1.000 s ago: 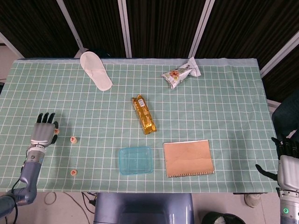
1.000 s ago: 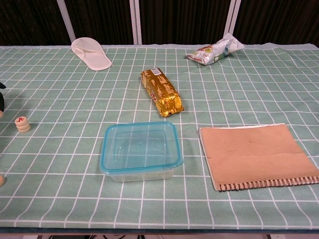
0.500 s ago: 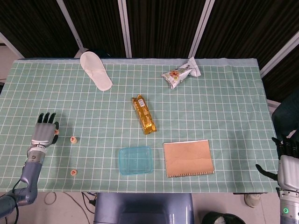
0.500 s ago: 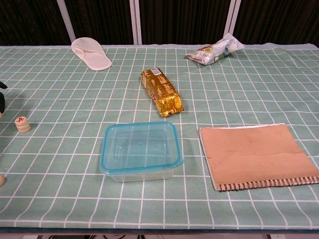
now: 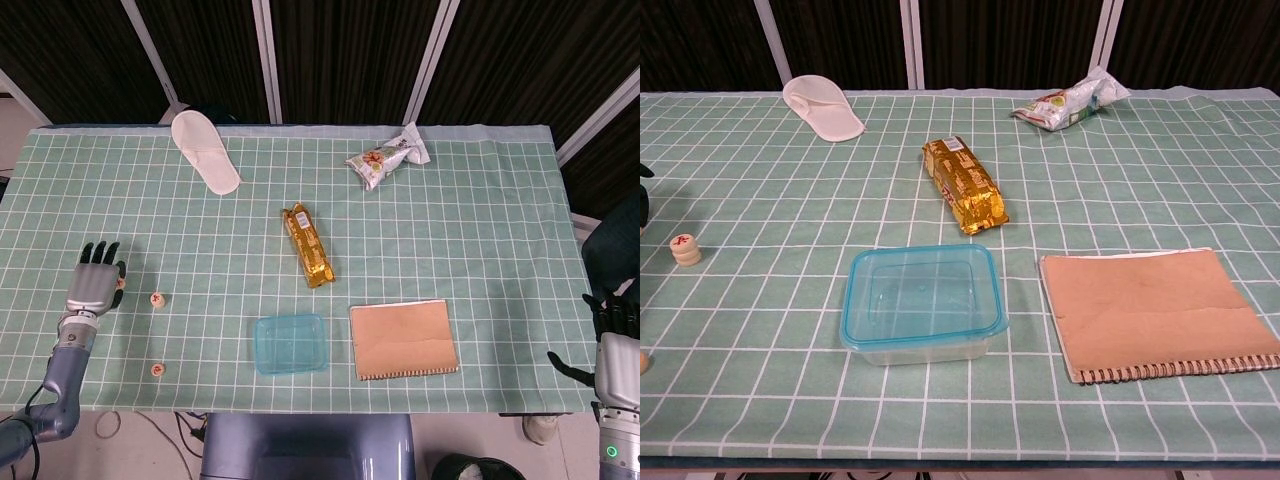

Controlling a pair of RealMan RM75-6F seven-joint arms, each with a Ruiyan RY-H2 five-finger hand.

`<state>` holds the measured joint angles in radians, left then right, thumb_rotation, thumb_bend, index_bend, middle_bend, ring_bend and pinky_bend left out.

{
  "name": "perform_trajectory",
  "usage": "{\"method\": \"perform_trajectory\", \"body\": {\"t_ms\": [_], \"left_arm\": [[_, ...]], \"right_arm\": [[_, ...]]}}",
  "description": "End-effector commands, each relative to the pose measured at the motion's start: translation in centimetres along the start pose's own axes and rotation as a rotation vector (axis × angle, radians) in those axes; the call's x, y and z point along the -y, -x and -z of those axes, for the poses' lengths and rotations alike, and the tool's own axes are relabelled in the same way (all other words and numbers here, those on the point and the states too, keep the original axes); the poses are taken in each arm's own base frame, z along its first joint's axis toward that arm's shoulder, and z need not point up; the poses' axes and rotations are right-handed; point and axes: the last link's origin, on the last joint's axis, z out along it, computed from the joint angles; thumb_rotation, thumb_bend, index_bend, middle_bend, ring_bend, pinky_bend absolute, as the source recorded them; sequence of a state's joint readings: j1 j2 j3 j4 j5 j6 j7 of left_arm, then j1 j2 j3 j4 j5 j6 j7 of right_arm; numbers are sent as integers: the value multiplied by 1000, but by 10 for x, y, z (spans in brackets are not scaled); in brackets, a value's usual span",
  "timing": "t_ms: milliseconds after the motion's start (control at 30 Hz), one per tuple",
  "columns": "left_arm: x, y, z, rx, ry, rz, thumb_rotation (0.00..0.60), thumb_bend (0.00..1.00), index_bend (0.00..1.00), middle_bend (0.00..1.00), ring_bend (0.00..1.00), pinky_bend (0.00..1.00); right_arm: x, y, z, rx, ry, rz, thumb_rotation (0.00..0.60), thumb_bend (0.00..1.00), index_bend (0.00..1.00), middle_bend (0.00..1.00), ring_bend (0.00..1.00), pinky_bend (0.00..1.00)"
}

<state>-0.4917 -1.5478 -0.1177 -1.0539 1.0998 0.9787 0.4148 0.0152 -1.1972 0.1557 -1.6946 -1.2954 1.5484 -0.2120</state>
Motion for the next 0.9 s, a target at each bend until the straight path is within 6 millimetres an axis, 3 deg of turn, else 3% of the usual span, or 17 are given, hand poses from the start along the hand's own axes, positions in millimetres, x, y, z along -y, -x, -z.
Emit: {"method": "perform_trajectory", "body": {"t_ms": [33, 500, 900], "left_arm": [[0, -5, 3, -13, 8, 9, 600, 350, 476, 75, 0, 66], [-27, -40, 40, -68, 159, 39, 600, 349, 476, 75, 0, 66], [-47, -46, 59, -70, 225, -7, 600, 349, 477, 75, 0, 66]], "right_arm": [[0, 0, 0, 1, 0, 1, 600, 205, 150, 69, 71, 0], [0, 0, 0, -2, 1, 1, 600, 204, 150, 69, 72, 0], [-1, -1, -1, -3, 7, 0, 600, 204, 150, 69, 71, 0]]}}
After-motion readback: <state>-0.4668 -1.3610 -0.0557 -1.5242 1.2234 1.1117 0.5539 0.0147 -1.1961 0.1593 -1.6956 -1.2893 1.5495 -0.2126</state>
